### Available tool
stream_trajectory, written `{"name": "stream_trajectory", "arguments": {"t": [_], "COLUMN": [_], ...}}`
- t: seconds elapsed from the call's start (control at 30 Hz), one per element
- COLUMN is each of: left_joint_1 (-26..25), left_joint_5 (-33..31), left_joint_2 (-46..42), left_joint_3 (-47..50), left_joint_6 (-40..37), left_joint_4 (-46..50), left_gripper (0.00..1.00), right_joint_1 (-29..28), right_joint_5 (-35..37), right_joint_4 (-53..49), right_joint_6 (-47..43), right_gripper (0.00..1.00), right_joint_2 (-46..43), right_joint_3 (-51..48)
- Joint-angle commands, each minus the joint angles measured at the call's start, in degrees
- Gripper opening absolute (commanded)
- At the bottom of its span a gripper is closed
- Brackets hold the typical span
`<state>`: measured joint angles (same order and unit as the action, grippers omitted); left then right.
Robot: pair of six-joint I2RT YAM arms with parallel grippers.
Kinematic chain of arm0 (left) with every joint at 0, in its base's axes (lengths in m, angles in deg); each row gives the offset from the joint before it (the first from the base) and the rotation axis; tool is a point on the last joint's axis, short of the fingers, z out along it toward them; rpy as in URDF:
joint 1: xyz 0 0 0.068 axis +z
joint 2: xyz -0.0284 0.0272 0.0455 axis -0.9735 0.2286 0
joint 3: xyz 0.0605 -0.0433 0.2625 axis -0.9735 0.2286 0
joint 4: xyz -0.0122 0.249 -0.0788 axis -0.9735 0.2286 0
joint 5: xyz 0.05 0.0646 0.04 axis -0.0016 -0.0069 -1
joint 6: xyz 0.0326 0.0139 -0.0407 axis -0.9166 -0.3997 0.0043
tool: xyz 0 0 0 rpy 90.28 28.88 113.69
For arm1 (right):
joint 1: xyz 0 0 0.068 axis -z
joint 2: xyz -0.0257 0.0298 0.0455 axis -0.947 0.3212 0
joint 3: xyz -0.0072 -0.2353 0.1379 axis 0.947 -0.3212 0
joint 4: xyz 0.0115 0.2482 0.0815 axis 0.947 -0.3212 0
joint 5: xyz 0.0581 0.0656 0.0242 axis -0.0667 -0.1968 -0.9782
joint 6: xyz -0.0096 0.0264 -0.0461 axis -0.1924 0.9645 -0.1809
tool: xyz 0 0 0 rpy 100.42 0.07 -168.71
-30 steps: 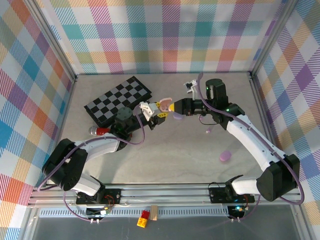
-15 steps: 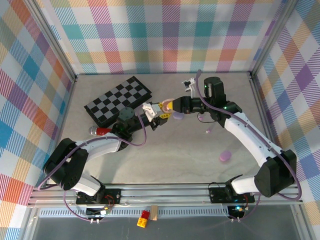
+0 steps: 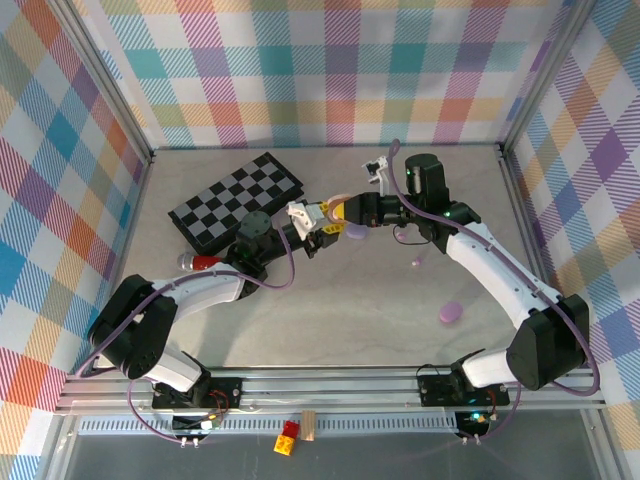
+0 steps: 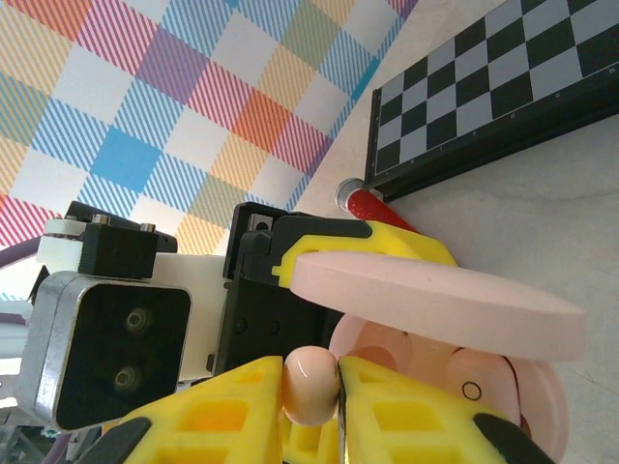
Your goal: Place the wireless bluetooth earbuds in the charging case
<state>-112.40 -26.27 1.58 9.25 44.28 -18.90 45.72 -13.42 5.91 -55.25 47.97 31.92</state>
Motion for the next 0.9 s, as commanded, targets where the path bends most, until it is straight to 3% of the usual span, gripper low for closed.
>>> {"name": "stream_trajectory", "arguments": {"t": [0.0, 0.37, 0.57, 0.87], "left_joint_1": [-0.8, -0.9, -0.9, -0.9], "left_joint_5": [1.2, 1.8, 1.4, 1.1], "left_joint_2": [0.1, 0.2, 0.7, 0.5], "left_joint_3": [-1.4, -1.8, -2.4, -2.1], "left_joint_6": [0.3, 1.1, 2.5, 2.7], "left_joint_4": [-1.1, -1.4, -2.4, -2.4], "left_gripper": [0.37, 0.37, 0.37, 0.37], "right_joint_1": [0.2, 0.2, 0.2, 0.2], "right_joint_5": [0.9, 1.1, 2.2, 6.1], "right_joint_4": [2.1, 2.3, 0.0, -2.4], "right_joint_6": [-0.4, 0.3, -0.7, -1.9], "right_gripper": [0.19, 0.2, 0.28, 0.3], "right_joint_2": [0.1, 1.7, 1.5, -0.1], "right_joint_3": [0.7, 0.4, 0.6, 0.9]}}
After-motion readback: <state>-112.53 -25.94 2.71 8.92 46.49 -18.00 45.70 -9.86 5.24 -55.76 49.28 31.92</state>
